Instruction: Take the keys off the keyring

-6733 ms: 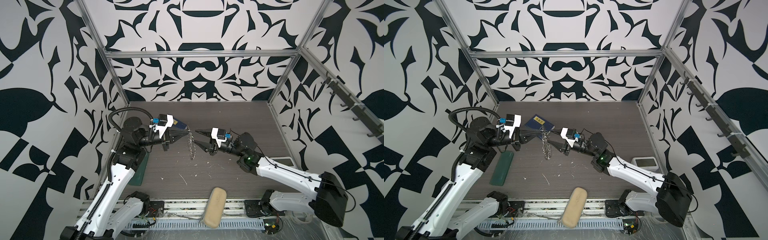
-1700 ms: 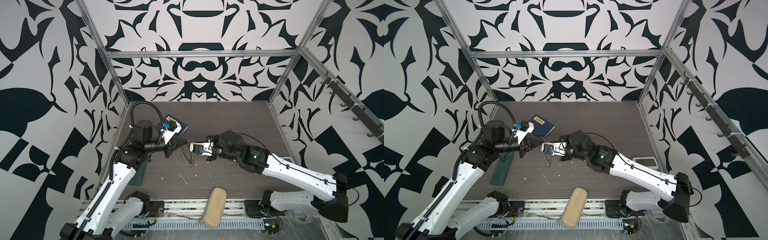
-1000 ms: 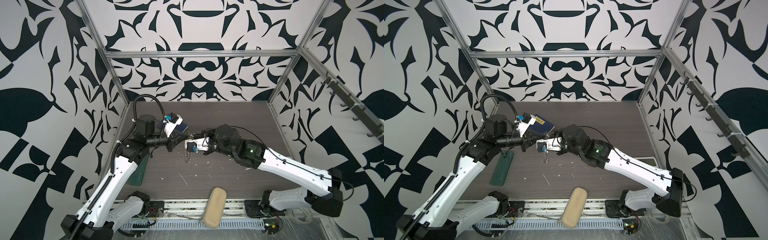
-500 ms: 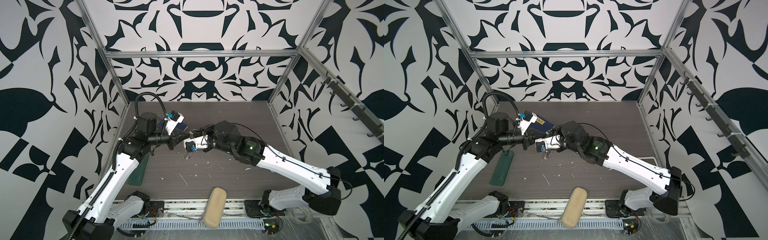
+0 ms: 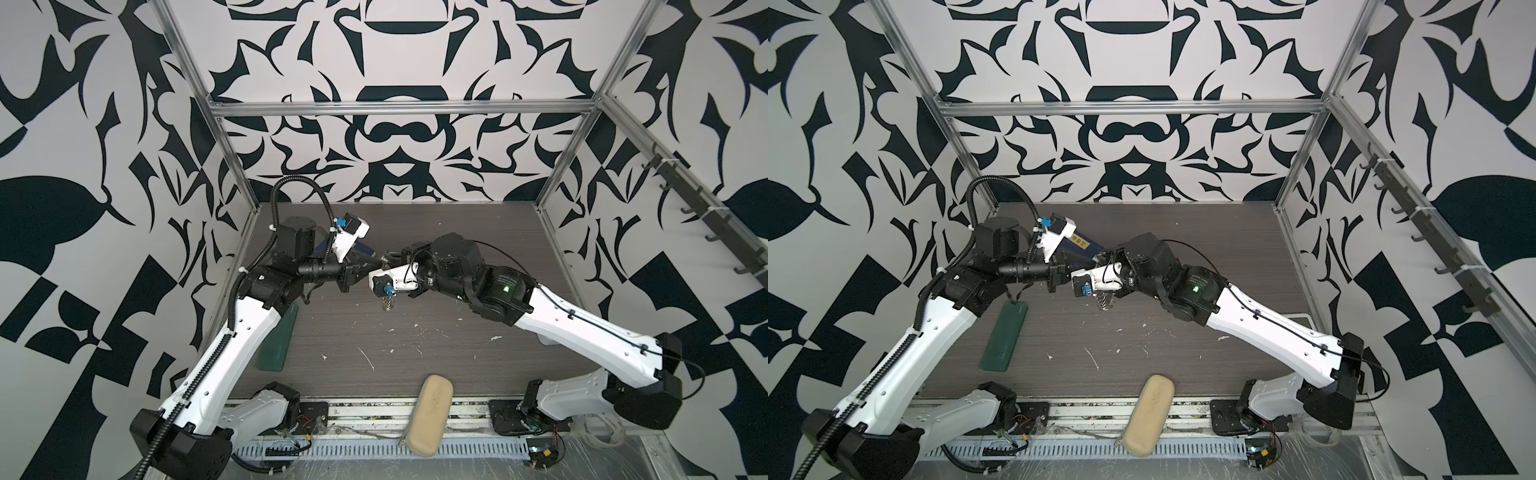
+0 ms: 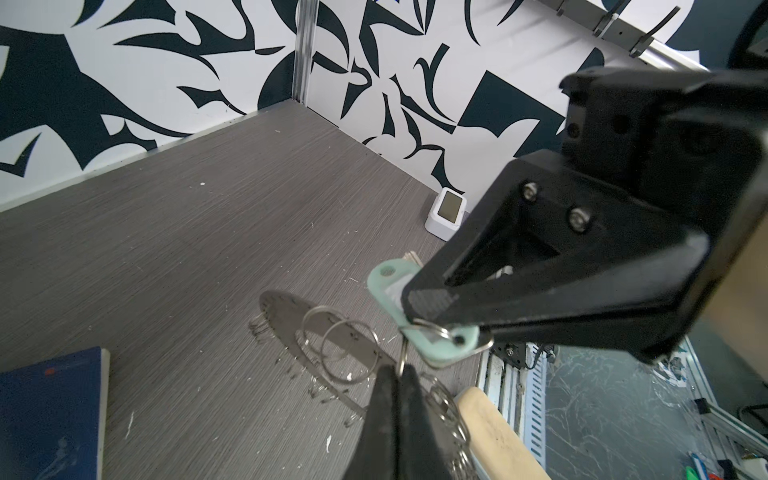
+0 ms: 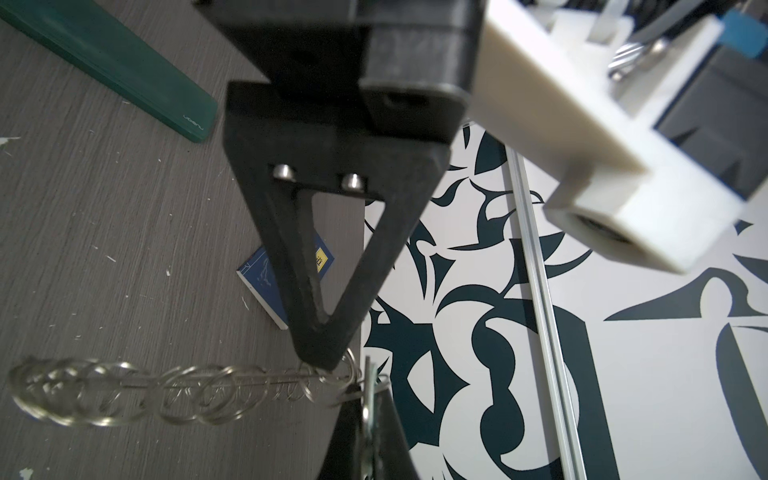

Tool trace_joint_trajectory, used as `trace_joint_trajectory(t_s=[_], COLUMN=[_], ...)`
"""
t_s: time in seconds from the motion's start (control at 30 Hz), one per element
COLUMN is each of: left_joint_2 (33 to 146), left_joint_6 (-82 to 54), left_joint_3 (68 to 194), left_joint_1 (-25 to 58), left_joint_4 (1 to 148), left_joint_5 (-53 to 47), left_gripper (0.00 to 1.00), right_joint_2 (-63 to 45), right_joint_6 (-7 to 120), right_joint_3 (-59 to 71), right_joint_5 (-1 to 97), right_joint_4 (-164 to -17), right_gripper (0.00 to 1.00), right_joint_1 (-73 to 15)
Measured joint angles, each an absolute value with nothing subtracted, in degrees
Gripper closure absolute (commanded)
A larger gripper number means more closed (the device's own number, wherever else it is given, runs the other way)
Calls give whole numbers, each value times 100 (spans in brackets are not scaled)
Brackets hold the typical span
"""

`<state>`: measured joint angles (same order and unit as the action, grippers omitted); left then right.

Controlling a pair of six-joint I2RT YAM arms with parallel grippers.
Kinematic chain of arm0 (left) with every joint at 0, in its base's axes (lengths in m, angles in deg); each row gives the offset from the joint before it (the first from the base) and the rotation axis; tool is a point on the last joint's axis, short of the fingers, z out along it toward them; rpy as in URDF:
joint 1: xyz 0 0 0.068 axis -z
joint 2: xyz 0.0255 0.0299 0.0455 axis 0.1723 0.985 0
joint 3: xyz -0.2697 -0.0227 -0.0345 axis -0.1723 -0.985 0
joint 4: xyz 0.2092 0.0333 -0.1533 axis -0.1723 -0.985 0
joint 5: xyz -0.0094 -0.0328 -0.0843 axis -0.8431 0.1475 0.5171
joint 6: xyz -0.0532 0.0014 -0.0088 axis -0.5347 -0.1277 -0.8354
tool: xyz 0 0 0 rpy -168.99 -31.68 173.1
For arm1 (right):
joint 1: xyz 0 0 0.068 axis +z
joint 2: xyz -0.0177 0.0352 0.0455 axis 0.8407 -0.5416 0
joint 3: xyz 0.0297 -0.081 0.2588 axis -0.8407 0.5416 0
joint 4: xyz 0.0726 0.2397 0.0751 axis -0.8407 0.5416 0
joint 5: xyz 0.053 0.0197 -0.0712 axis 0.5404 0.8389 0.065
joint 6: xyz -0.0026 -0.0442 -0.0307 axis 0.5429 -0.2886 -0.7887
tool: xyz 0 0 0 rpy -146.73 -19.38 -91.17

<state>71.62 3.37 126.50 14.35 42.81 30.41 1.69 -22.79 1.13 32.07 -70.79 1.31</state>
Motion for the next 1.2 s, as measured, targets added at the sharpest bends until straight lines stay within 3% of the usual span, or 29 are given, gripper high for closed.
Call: trace_joint_trajectory(t_s=[0.37, 0.93, 1.2], left_joint_2=[7507, 7354, 7249], left_joint_6=[-166, -253, -257], left_joint_3=[13170, 12949, 12689], left_joint_1=[1463, 1463, 1531], left_joint_4=[3977, 4415, 5208], left_joint_5=[3030, 3527, 3660], left_gripper=[100, 100, 100], right_joint_2=[250, 183, 515], right_joint_6=[-2113, -1984, -1182], right_joint_3=[117, -243, 321], right_joint_5=[3327, 3773, 4831], right_joint_4=[-7184, -6780, -7608], right_gripper=[100, 100, 100], right_joint_1=[48, -70, -566])
